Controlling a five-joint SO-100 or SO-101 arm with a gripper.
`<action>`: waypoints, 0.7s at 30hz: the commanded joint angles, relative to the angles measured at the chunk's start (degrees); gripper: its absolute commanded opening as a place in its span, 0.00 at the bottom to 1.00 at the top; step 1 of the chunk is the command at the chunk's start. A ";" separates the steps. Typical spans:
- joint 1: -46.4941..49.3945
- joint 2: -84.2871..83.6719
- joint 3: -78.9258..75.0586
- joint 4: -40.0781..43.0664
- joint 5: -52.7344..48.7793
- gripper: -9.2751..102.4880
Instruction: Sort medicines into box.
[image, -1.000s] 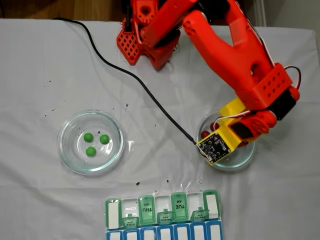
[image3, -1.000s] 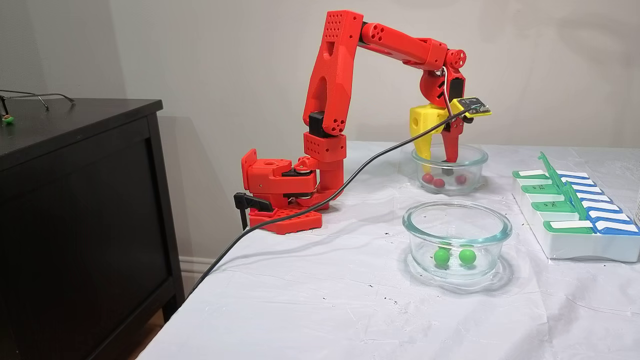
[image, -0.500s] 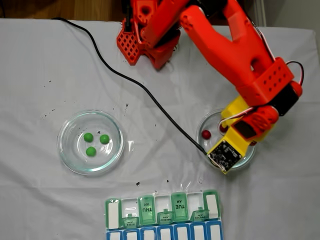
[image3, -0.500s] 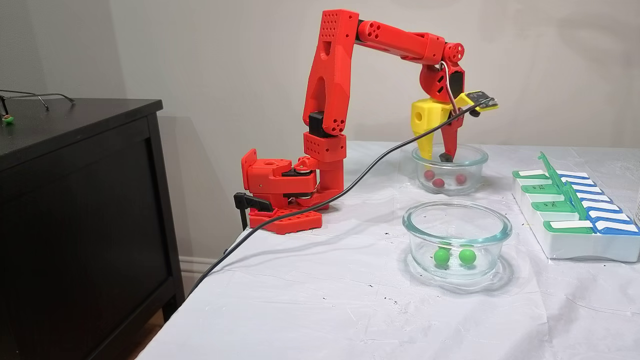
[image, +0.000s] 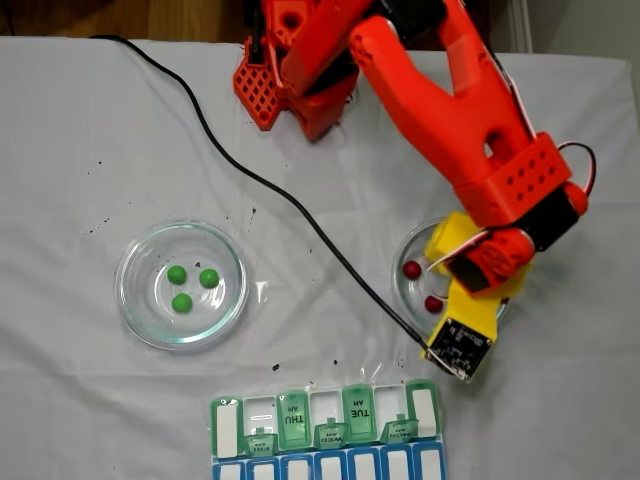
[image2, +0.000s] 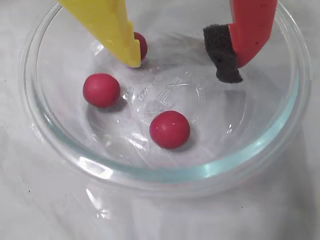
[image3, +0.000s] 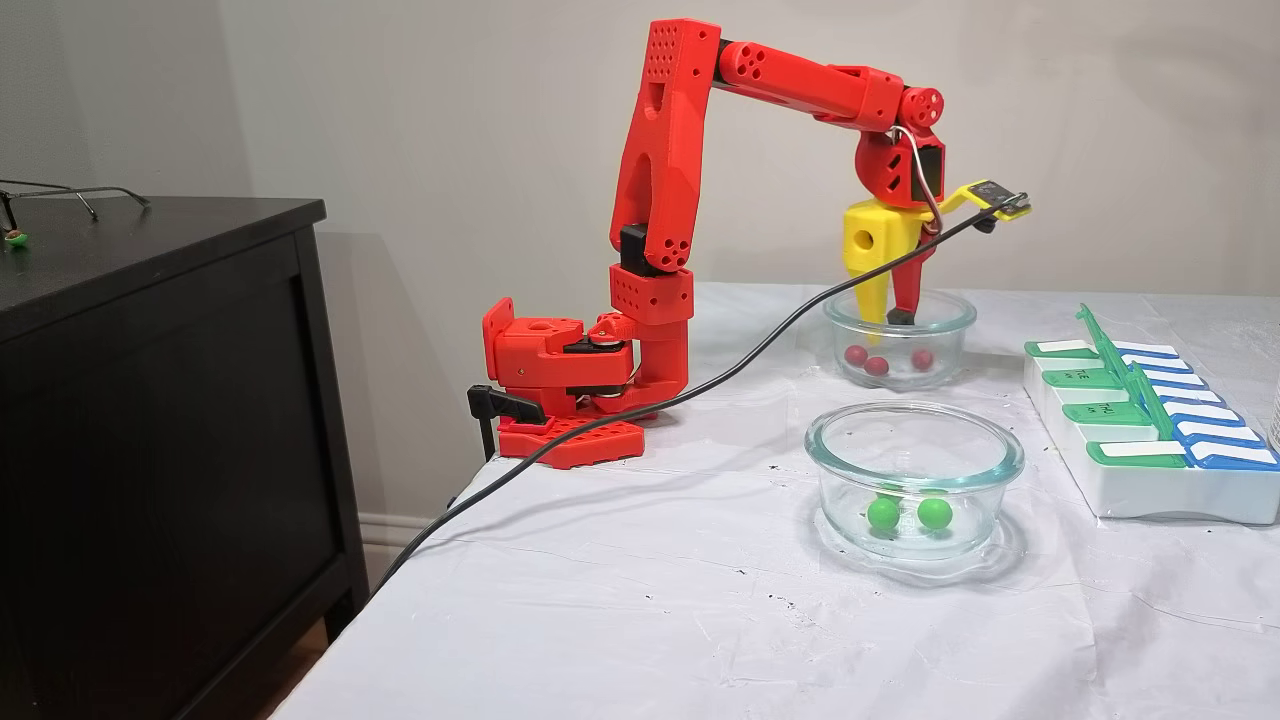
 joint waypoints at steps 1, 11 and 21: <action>1.05 5.71 -2.11 -2.99 -3.25 0.35; 1.67 6.68 0.97 -6.42 -7.91 0.38; 3.16 7.56 4.31 -12.48 -10.81 0.36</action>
